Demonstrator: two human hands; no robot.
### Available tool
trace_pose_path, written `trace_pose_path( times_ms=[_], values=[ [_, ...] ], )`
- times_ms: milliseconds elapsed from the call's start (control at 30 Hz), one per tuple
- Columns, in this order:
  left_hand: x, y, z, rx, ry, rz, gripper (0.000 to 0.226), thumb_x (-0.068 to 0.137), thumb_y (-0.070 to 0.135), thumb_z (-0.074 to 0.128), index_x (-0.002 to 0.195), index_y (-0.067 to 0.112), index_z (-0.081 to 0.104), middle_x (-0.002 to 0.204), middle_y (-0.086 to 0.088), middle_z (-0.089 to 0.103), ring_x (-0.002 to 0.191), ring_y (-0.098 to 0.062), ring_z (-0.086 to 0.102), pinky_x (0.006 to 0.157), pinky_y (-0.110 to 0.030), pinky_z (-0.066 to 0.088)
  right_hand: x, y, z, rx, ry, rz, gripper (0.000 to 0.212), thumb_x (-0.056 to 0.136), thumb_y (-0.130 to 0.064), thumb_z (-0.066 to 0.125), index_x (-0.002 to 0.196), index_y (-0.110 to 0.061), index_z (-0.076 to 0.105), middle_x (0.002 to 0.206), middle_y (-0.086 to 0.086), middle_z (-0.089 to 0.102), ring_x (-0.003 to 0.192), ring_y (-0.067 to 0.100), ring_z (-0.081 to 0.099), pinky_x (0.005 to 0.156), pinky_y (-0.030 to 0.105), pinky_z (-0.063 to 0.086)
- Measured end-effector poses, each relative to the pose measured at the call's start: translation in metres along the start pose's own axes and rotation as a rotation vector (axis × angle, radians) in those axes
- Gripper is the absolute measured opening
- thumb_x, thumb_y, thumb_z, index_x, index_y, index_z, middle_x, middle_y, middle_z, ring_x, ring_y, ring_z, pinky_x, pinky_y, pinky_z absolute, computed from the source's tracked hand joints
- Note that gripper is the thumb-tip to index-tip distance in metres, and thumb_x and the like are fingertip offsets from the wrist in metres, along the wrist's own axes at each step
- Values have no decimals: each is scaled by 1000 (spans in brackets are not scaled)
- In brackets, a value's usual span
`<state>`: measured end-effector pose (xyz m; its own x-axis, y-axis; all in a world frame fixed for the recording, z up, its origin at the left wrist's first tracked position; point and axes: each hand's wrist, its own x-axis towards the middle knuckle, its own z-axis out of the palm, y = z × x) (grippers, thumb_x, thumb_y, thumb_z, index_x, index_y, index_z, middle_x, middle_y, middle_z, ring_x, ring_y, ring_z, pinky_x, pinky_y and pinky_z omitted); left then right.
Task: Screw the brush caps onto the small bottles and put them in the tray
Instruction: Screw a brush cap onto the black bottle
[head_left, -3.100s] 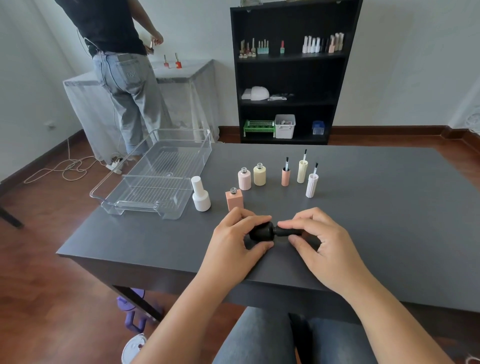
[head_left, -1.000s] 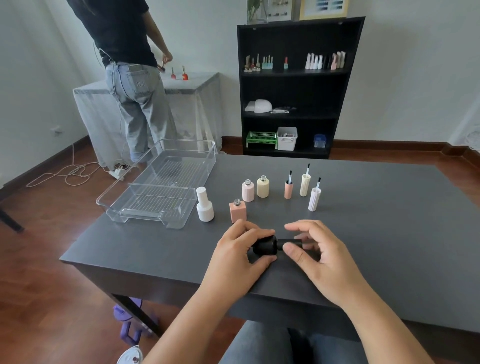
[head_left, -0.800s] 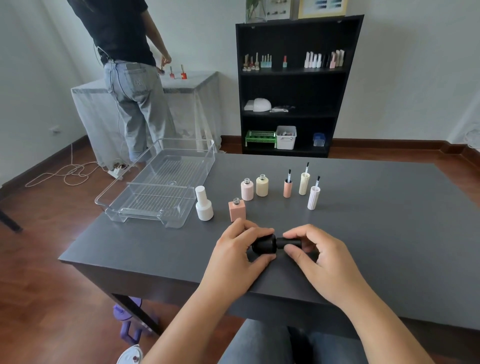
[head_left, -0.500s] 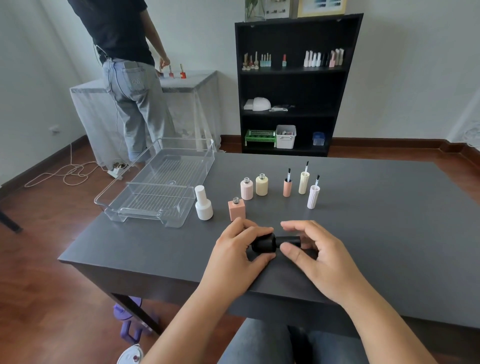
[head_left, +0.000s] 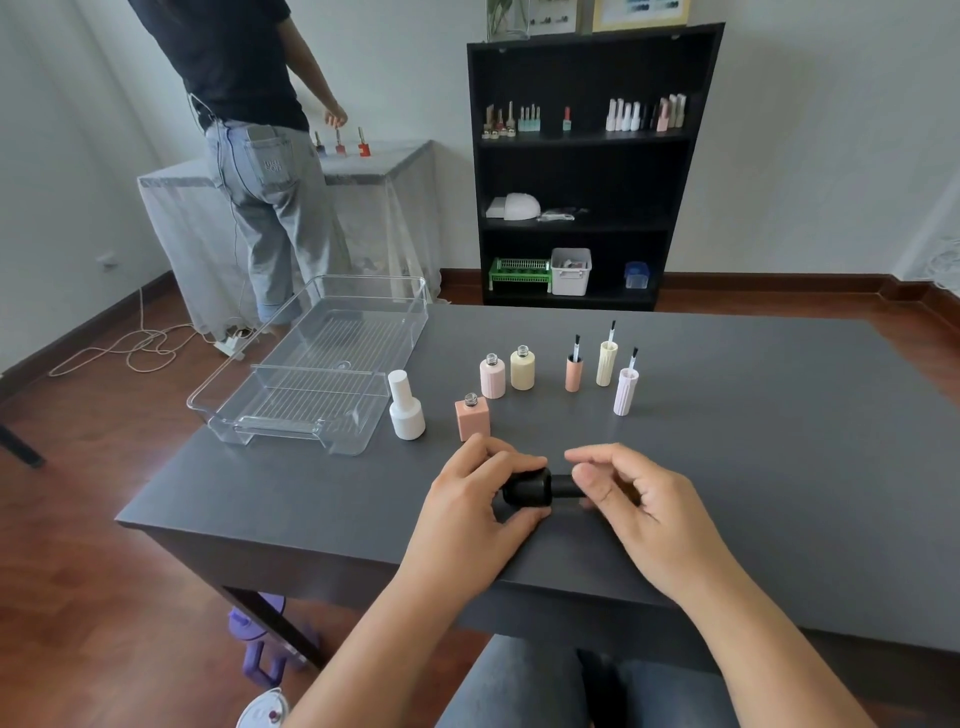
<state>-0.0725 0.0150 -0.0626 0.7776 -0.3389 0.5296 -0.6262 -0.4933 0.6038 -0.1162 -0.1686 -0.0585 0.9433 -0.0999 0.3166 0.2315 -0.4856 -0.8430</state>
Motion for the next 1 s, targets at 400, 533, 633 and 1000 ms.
trace_pose_path(
  times_ms=[400, 533, 633, 1000],
  values=[
    [0, -4, 2, 26, -29, 28, 36, 71, 19, 83, 104, 23, 71, 94, 10, 55, 83, -4, 54, 73, -19, 46, -3, -3, 1, -170, -69, -46, 16, 87, -15, 69, 103, -20, 68, 68, -39, 54, 62, -3, 51, 56, 6, 36],
    [-1, -5, 2, 51, -13, 54, 35, 72, 20, 83, 104, 22, 70, 91, 7, 55, 81, -11, 55, 72, -25, 49, -3, -4, 3, -147, -57, -47, 15, 86, -15, 70, 100, -20, 70, 60, -31, 54, 55, -2, 49, 53, 6, 35],
    [-3, -4, 4, 71, 36, 101, 31, 75, 21, 81, 104, 20, 69, 90, 6, 55, 81, -14, 56, 72, -30, 50, -4, -3, 4, -116, 20, -96, 21, 82, -21, 75, 101, -28, 70, 62, -19, 56, 61, -1, 52, 58, 5, 37],
    [47, -7, -55, 142, 343, -88, 34, 75, 45, 71, 106, 35, 58, 95, 32, 55, 98, -10, 51, 80, -17, 35, 24, 9, 5, 17, -41, 208, 59, 84, -40, 66, 138, -35, 43, 85, -12, 65, 76, -1, 57, 68, 11, 41]
  ],
)
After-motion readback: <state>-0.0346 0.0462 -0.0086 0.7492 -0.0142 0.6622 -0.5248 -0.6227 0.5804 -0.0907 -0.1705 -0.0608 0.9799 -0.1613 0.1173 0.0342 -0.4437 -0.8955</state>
